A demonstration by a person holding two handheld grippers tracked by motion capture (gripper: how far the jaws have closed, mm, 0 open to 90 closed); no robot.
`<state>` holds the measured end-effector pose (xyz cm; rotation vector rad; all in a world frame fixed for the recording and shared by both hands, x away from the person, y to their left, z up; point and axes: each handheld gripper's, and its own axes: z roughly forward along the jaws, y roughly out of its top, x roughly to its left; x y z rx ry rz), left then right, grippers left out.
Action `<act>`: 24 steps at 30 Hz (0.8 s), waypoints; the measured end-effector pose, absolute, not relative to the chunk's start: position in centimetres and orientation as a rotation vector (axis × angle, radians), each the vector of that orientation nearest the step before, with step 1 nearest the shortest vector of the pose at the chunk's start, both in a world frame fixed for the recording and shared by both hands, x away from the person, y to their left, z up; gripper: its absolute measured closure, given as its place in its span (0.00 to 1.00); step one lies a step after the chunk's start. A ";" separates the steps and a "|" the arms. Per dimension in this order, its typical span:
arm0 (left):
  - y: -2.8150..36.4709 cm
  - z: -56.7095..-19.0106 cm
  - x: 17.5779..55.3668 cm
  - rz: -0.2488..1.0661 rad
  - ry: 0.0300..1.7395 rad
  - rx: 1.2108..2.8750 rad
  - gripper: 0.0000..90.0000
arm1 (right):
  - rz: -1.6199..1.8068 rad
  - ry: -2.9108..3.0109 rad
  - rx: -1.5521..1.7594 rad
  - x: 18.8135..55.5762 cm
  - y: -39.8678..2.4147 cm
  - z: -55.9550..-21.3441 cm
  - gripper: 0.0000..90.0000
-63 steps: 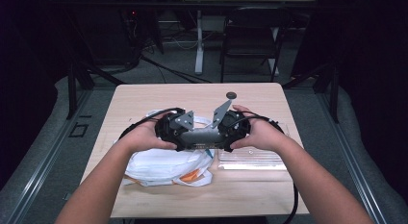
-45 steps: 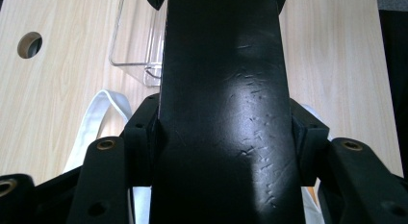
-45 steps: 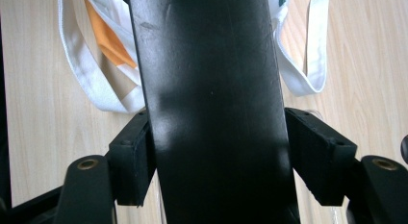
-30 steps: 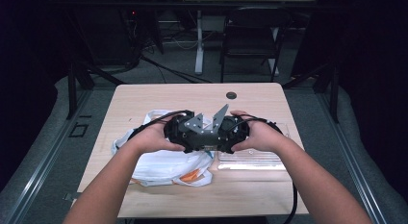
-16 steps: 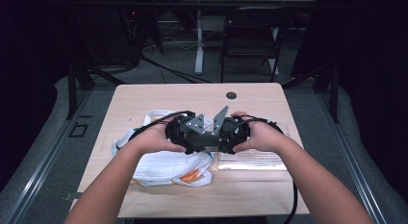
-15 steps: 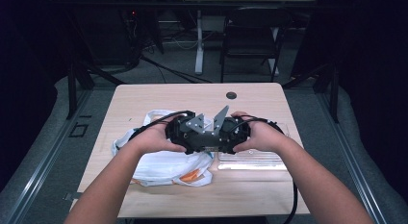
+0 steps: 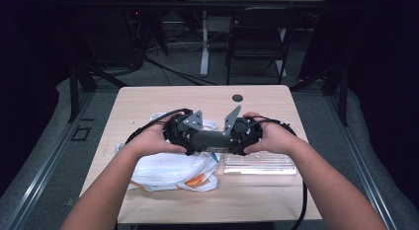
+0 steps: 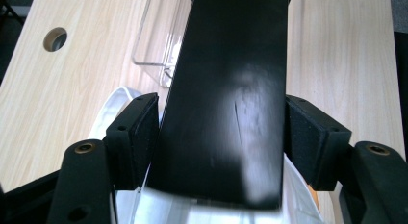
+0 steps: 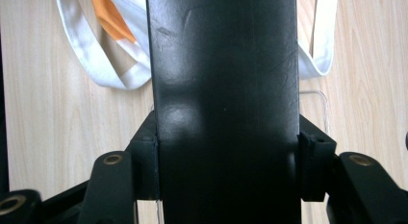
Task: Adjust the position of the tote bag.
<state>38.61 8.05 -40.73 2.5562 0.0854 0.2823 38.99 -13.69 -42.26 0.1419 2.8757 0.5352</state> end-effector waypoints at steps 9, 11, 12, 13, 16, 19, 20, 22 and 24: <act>9.5 -40.4 38.6 0.302 0.124 2.563 0.36 | 0.508 2.880 0.155 39.2 -14.4 -42.5 0.46; 9.9 -40.3 38.6 0.295 0.134 2.571 0.37 | 0.507 2.875 0.161 39.2 -14.6 -42.5 0.46; 10.0 -40.2 38.6 0.298 0.135 2.570 0.37 | 0.493 2.878 0.156 39.3 -14.7 -42.5 0.46; 10.2 -40.2 38.6 0.306 0.131 2.572 0.36 | 0.490 2.877 0.160 39.3 -14.8 -42.5 0.46; 10.5 -40.3 38.6 0.303 0.143 2.578 0.36 | 0.502 2.874 0.175 39.3 -15.0 -42.5 0.46; 11.0 -40.6 38.6 0.311 0.155 2.596 0.37 | 0.486 2.870 0.181 39.4 -15.5 -42.4 0.46; 11.1 -40.8 38.7 0.314 0.160 2.601 0.37 | 0.487 2.866 0.190 39.4 -15.6 -42.4 0.46; 11.5 -41.1 38.7 0.307 0.178 2.605 0.37 | 0.476 2.864 0.191 39.4 -15.9 -42.4 0.46; 11.9 -41.3 38.9 0.308 0.194 2.612 0.37 | 0.468 2.860 0.202 39.4 -16.3 -42.3 0.46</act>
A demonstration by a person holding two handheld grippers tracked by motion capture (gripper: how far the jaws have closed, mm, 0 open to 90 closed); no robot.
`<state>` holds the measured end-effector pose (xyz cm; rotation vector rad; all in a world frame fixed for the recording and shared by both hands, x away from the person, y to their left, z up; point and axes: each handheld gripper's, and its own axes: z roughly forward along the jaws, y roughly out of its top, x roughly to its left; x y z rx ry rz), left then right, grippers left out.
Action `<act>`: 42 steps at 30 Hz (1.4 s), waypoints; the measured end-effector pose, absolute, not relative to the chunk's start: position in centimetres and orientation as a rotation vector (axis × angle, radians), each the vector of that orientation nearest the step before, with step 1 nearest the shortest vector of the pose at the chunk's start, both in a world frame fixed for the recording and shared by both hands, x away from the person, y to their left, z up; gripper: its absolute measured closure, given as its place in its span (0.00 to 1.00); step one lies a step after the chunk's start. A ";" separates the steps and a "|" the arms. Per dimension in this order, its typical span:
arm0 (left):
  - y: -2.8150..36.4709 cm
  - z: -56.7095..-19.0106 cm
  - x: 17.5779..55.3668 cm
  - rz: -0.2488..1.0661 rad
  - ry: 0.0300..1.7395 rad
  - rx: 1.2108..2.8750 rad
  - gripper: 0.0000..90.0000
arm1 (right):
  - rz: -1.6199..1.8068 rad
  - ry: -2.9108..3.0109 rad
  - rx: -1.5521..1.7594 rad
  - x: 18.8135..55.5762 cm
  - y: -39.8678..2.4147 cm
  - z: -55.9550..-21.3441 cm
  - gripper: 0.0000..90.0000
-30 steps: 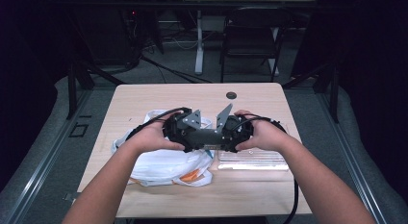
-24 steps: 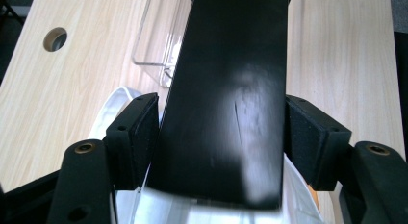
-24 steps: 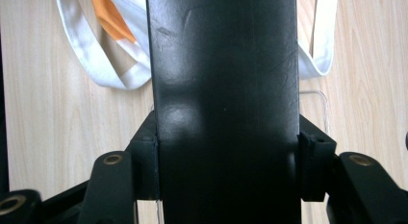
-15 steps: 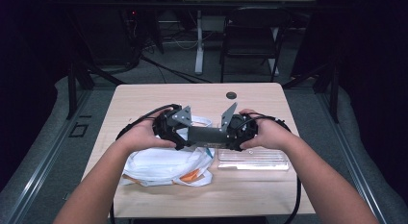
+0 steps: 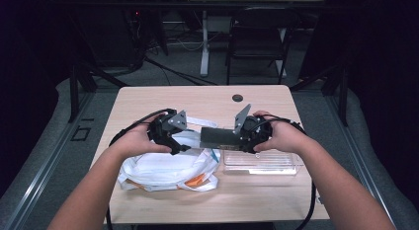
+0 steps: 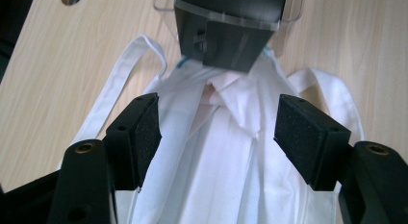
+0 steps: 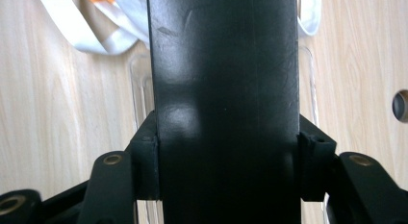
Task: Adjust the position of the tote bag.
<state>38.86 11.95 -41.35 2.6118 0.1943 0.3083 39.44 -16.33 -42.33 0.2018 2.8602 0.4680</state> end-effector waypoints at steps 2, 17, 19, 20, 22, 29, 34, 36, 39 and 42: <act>12.3 -41.7 38.9 0.313 0.225 2.612 0.37 | 0.466 2.854 0.213 39.5 -16.8 -42.3 0.46; 14.1 -44.3 38.7 0.315 0.387 2.666 0.37 | 0.406 2.833 0.299 40.2 -20.1 -42.8 0.46; 14.5 -44.6 38.8 0.316 0.410 2.667 0.37 | 0.393 2.832 0.310 40.3 -20.4 -42.9 0.46; 14.7 -44.8 38.8 0.315 0.423 2.664 0.37 | 0.392 2.832 0.314 40.3 -20.6 -43.0 0.46; 15.0 -45.2 38.8 0.315 0.444 2.661 0.38 | 0.392 2.830 0.325 40.4 -20.9 -43.1 0.46; 16.0 -46.0 38.9 0.304 0.485 2.636 0.38 | 0.364 2.831 0.345 40.7 -21.7 -44.0 0.46; 16.4 -46.5 38.7 0.300 0.487 2.633 0.38 | 0.346 2.840 0.368 41.0 -22.3 -44.9 0.46; 16.5 -46.7 38.7 0.295 0.489 2.626 0.38 | 0.346 2.841 0.376 41.0 -22.6 -45.2 0.46; 16.5 -47.0 38.7 0.294 0.494 2.640 0.38 | 0.330 2.842 0.384 41.2 -22.9 -45.5 0.46; 16.5 -47.1 38.7 0.295 0.491 2.645 0.38 | 0.336 2.844 0.406 41.3 -23.3 -46.1 0.46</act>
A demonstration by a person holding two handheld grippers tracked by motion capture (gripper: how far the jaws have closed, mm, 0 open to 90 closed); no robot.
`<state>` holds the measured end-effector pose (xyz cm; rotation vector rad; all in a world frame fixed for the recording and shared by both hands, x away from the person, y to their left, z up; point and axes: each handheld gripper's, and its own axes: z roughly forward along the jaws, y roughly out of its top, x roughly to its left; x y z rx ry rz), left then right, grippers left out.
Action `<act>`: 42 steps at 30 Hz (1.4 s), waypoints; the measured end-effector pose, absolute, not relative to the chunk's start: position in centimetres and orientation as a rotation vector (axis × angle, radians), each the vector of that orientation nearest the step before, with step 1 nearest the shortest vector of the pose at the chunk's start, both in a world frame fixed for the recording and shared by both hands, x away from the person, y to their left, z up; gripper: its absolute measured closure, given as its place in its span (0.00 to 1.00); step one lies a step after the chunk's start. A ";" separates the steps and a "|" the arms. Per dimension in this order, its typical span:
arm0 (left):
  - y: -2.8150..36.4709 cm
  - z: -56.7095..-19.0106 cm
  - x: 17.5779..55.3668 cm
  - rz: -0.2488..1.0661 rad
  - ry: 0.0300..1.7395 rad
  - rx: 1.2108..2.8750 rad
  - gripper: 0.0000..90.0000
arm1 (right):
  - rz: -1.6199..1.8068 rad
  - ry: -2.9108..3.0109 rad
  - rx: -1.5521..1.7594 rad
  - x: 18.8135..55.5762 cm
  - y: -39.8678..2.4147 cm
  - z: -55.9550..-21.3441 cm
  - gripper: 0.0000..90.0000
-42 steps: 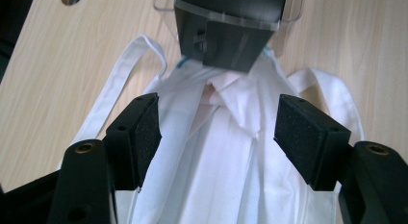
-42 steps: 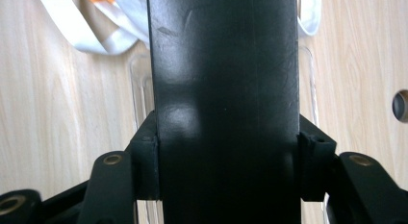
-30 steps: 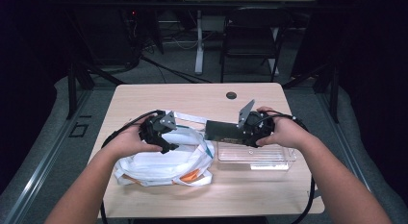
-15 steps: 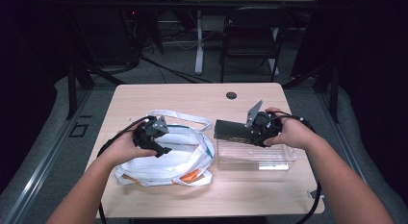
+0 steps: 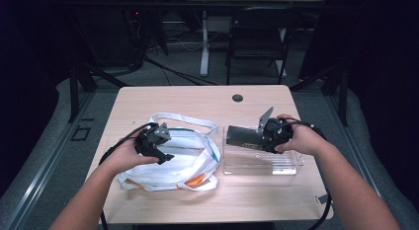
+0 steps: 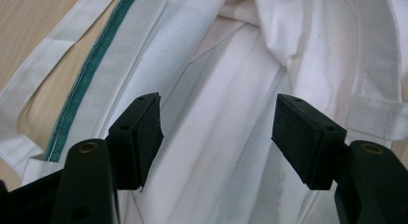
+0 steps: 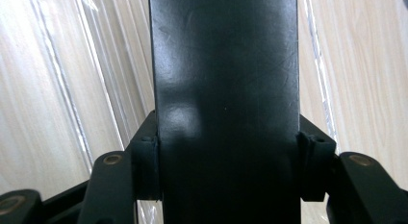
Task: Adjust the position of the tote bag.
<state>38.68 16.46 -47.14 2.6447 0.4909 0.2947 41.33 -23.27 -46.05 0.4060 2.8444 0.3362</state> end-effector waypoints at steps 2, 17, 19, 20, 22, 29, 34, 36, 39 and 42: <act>16.4 -47.1 38.6 0.293 0.489 2.642 0.38 | 0.317 2.846 0.409 41.5 -23.4 -46.4 0.46; 16.8 -47.6 38.6 0.294 0.498 2.636 0.39 | 0.254 2.860 0.409 42.7 -22.9 -48.8 0.46; 16.9 -47.7 38.6 0.293 0.500 2.639 0.39 | 0.254 2.856 0.408 42.8 -22.7 -49.0 0.46; 16.9 -47.7 38.5 0.293 0.499 2.636 0.39 | 0.266 2.851 0.416 42.9 -22.7 -49.1 0.46; 17.0 -47.8 38.5 0.292 0.504 2.633 0.39 | 0.264 2.853 0.418 43.1 -22.6 -49.2 0.46; 17.2 -47.9 38.2 0.293 0.506 2.634 0.39 | 0.235 2.859 0.421 43.5 -22.5 -49.8 0.46; 17.1 -48.0 38.3 0.292 0.513 2.624 0.39 | 0.227 2.866 0.422 43.9 -22.4 -50.2 0.46; 17.0 -48.0 38.3 0.292 0.512 2.622 0.39 | 0.222 2.870 0.419 44.0 -22.3 -50.4 0.46; 16.8 -48.0 38.2 0.290 0.496 2.635 0.39 | 0.262 2.885 0.434 44.2 -22.3 -50.8 0.46; 16.8 -48.0 38.2 0.283 0.491 2.638 0.39 | 0.220 2.878 0.414 44.3 -22.1 -50.8 0.46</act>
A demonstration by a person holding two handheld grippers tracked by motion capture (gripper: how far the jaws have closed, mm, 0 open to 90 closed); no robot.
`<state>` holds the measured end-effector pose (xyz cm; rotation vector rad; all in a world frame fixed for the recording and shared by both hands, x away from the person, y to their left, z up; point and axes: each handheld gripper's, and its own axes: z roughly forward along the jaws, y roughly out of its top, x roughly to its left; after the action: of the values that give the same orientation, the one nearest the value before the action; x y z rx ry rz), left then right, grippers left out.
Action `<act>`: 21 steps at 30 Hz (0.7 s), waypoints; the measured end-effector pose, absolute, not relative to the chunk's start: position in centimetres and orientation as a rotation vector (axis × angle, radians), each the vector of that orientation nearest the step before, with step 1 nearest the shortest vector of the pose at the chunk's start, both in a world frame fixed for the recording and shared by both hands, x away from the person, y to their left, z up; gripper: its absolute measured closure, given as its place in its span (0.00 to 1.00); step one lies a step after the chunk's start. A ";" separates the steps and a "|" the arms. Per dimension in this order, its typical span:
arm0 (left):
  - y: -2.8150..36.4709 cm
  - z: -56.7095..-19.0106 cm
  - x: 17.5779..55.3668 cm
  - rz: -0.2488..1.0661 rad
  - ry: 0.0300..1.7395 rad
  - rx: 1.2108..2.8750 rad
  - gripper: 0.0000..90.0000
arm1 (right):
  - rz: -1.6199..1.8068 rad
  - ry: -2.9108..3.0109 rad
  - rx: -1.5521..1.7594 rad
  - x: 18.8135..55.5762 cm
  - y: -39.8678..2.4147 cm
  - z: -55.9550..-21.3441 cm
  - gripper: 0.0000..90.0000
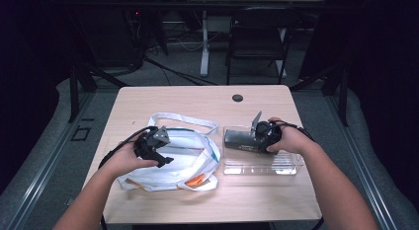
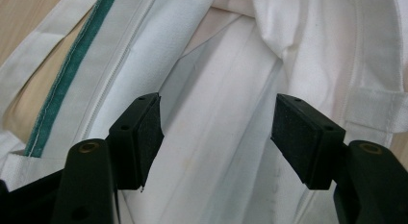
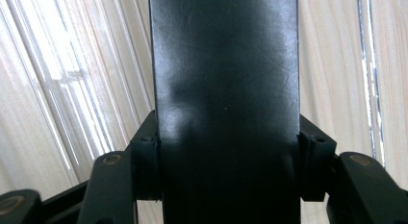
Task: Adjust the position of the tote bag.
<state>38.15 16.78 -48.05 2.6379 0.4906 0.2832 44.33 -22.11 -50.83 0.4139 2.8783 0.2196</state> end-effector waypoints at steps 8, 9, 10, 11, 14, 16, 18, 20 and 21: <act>16.8 -48.0 38.0 0.286 0.488 2.638 0.39 | 0.208 2.897 0.455 44.4 -22.1 -51.6 0.46; 16.9 -48.0 38.0 0.285 0.488 2.640 0.39 | 0.191 2.901 0.454 44.3 -22.1 -51.7 0.46; 16.9 -48.0 38.0 0.283 0.486 2.644 0.39 | 0.181 2.901 0.453 44.3 -22.1 -51.9 0.46; 16.9 -48.0 37.9 0.282 0.483 2.647 0.39 | 0.168 2.901 0.442 44.4 -22.0 -51.9 0.46; 16.9 -48.0 37.9 0.283 0.481 2.650 0.39 | 0.184 2.891 0.456 44.3 -22.1 -52.1 0.46; 17.0 -48.0 37.9 0.283 0.482 2.648 0.39 | 0.180 2.887 0.456 44.2 -22.0 -52.1 0.45; 17.0 -48.0 37.9 0.286 0.482 2.645 0.39 | 0.180 2.886 0.462 44.2 -22.0 -52.1 0.45; 17.0 -47.9 37.9 0.285 0.480 2.646 0.39 | 0.172 2.884 0.458 44.2 -21.9 -52.1 0.45; 17.0 -47.9 37.9 0.285 0.479 2.646 0.39 | 0.180 2.882 0.458 44.2 -21.9 -52.1 0.45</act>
<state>37.87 16.98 -47.94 2.6456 0.4794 0.2848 44.18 -21.91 -52.09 0.4580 2.8818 0.1798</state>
